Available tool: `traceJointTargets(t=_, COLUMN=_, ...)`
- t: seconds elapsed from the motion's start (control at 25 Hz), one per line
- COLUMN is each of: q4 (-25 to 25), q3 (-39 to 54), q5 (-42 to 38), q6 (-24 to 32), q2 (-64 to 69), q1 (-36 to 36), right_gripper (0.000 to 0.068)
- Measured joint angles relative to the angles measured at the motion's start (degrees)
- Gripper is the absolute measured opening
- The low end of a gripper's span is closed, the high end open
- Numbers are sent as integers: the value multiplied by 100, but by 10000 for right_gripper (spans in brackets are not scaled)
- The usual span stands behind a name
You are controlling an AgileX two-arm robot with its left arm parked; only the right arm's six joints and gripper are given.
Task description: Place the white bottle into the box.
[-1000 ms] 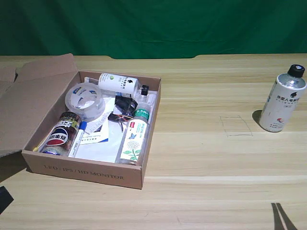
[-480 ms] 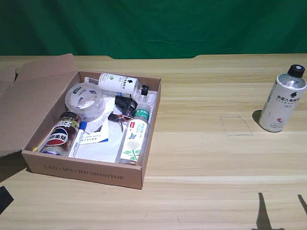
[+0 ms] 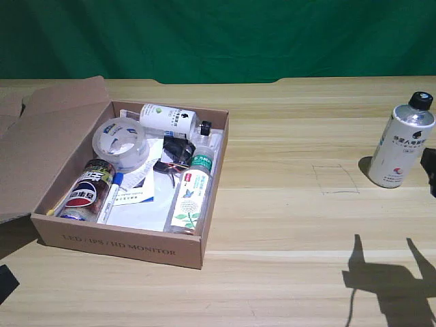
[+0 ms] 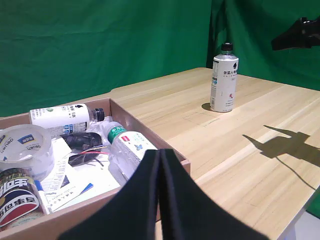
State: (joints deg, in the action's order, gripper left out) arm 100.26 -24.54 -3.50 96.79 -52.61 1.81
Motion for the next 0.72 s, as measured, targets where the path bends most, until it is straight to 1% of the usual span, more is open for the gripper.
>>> traceJointTargets(t=0.12, q4=0, q3=-342, q5=-7, q6=-139, q2=-682, q1=0, right_gripper=679)
traceJointTargets(t=0.44, q4=0, q3=-1082, q5=-88, q6=-153, q2=-2070, q1=0, right_gripper=679)
traceJointTargets(t=0.72, q4=6, q3=-1761, q5=-205, q6=-153, q2=-2862, q1=0, right_gripper=679)
